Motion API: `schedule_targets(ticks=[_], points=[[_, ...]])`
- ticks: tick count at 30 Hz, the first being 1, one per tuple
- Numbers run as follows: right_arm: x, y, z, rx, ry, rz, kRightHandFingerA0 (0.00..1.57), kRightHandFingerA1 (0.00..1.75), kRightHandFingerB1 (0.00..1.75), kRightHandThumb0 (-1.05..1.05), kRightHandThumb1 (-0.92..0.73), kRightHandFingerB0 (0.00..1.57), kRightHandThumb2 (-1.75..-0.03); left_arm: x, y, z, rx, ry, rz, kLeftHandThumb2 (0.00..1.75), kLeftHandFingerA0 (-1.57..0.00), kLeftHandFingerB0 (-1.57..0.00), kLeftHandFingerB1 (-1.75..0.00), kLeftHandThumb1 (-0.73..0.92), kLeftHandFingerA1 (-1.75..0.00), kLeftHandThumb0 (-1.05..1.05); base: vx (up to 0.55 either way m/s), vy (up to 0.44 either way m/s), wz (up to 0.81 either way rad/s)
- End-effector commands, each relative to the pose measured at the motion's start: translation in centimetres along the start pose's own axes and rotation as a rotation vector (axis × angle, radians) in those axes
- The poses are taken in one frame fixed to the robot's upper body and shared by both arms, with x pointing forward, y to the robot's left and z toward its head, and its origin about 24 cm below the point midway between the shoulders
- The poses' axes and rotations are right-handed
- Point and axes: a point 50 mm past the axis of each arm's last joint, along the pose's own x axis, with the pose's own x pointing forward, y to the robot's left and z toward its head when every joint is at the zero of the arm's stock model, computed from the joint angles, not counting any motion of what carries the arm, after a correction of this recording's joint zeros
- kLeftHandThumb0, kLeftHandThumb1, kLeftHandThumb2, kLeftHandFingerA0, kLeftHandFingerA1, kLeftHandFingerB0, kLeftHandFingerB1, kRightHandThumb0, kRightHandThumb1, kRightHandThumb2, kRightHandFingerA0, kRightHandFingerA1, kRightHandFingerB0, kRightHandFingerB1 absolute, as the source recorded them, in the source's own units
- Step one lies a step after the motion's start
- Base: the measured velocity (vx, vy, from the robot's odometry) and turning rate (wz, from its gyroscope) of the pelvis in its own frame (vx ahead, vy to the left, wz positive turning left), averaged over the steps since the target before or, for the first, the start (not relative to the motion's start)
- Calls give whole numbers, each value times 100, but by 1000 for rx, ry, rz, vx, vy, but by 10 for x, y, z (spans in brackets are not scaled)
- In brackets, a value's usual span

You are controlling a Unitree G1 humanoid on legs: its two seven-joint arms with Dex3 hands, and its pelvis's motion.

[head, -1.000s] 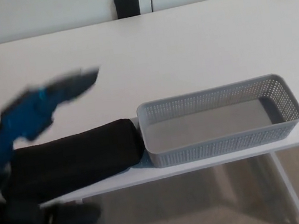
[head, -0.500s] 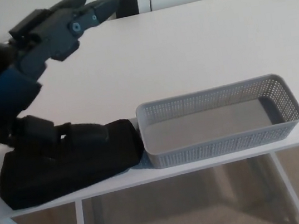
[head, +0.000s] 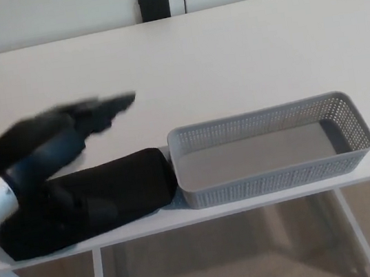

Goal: The robot walk towards a table in front and pick up a black pencil case on the left hand side and put the pencil case into a small container on the right hand side

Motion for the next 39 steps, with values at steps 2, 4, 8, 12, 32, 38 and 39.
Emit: schedule_targets(ticks=[2,4,8,12,32,38,39], points=[[-4,-11,0,-4,24,-23,2,43,31,-73,-58,0,-92,-8,-28,-36,76,369,-244,86,0,0,0,43,0,-80,0,0,0],[-4,-11,1,1,24,-22,3,43,31,-73,-57,1,-93,-9,-33,-38,65,400,-262,85,0,0,0,44,0,-80,0,0,0],[-5,-10,0,0,27,-20,3,43,31,-73,-57,1,-92,-10,-45,-44,72,445,-285,85,0,0,0,44,0,-80,0,0,0],[-4,-10,0,-6,30,-20,3,43,31,-73,-58,0,-93,-10,-51,-46,62,465,-295,82,0,0,0,44,0,-77,0,0,0],[2,-12,7,25,24,-2,2,40,30,-70,-57,2,-93,-8,-76,-46,106,324,123,66,-67,-76,-56,81,-144,-23,0,0,0],[1,-12,7,-9,19,1,0,42,34,-71,-58,4,-93,-11,-69,-40,71,268,200,70,-75,-75,-62,71,-144,-35,0,0,0],[2,-12,7,-14,21,0,0,40,33,-79,-59,8,-91,-12,-68,-39,69,265,202,61,-66,-76,-65,80,-158,-21,0,0,0]])
